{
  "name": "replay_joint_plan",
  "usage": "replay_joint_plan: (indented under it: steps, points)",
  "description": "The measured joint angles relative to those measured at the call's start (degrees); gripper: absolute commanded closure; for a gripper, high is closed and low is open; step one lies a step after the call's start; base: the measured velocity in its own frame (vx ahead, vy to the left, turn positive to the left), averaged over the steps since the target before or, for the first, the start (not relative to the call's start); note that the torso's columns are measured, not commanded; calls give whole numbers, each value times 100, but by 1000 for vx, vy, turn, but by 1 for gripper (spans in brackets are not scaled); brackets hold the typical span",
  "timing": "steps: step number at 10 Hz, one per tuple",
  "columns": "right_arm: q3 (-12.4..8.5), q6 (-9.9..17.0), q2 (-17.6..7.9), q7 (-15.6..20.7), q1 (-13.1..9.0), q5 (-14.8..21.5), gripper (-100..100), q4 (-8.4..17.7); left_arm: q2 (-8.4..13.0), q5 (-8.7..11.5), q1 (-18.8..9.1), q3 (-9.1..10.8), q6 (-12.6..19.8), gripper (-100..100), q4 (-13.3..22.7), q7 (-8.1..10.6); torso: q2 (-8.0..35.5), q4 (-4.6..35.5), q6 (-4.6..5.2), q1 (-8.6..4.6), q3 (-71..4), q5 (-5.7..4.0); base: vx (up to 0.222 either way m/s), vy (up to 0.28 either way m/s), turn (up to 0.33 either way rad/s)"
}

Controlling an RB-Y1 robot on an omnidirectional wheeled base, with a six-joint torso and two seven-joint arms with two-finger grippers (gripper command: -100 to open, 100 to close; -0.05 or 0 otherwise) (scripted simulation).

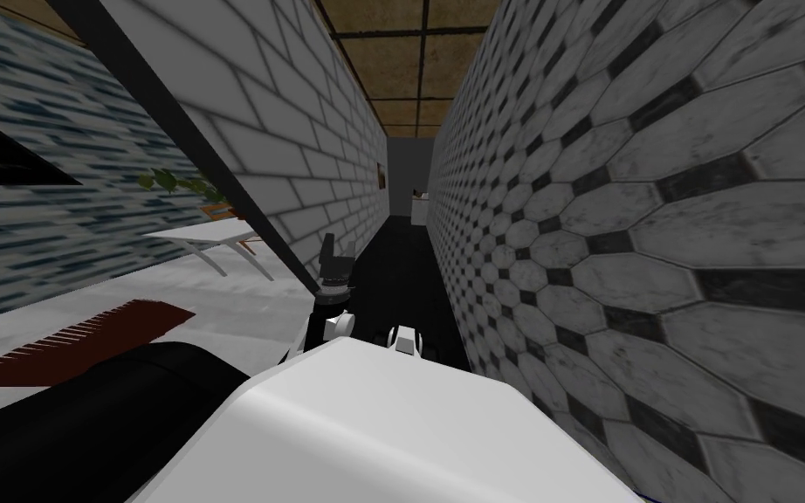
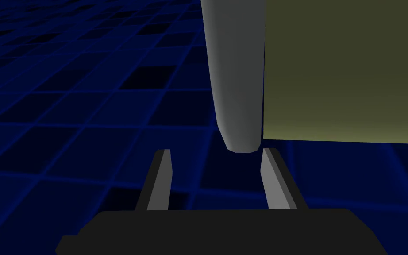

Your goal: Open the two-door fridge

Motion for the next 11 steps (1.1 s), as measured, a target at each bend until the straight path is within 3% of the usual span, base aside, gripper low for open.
replay_joint_plan:
  steps: [1, 2, 4, 6, 7, 9, 11]
  points:
    - [-40, 67, 17, 24, 39, -30, 100, 11, 0, 0, 0, 0, 0, 0, 0, 0, -33, -15, -28, 3, -25, 0, 55, 8, -88]
    - [-37, 87, 48, 23, 54, -50, -100, 32, 0, 0, -1, 0, 0, 0, 0, 0, -25, -18, -17, 10, -13, -18, -157, 62, 191]
    - [180, -92, -278, -308, -180, -134, -100, 611, -1, 0, -5, -1, 1, 0, 1, 0, -38, -21, -46, -10, 8, -85, -138, 30, 126]
    - [430, -70, -421, -446, -259, -148, -100, 988, 0, 0, -1, 0, 0, 0, 0, 0, -44, -17, 16, -58, 16, -122, 9, 0, -30]
    - [524, -32, -418, -444, -245, -156, -100, 1041, 0, 0, -1, 0, 0, 0, 0, 0, -26, -12, 11, -70, 30, -133, -117, 56, 148]
    - [714, -176, -686, -742, -501, -141, -100, 1489, 0, 0, -5, -1, 1, 0, 2, 0, -39, -20, -80, -70, 33, -165, -128, 36, 170]
    - [964, -227, -875, -926, -668, -148, -100, 1912, 0, 0, -2, 0, 0, 0, 0, 0, -91, -35, -26, -107, -3, -170, 10, 0, 2]
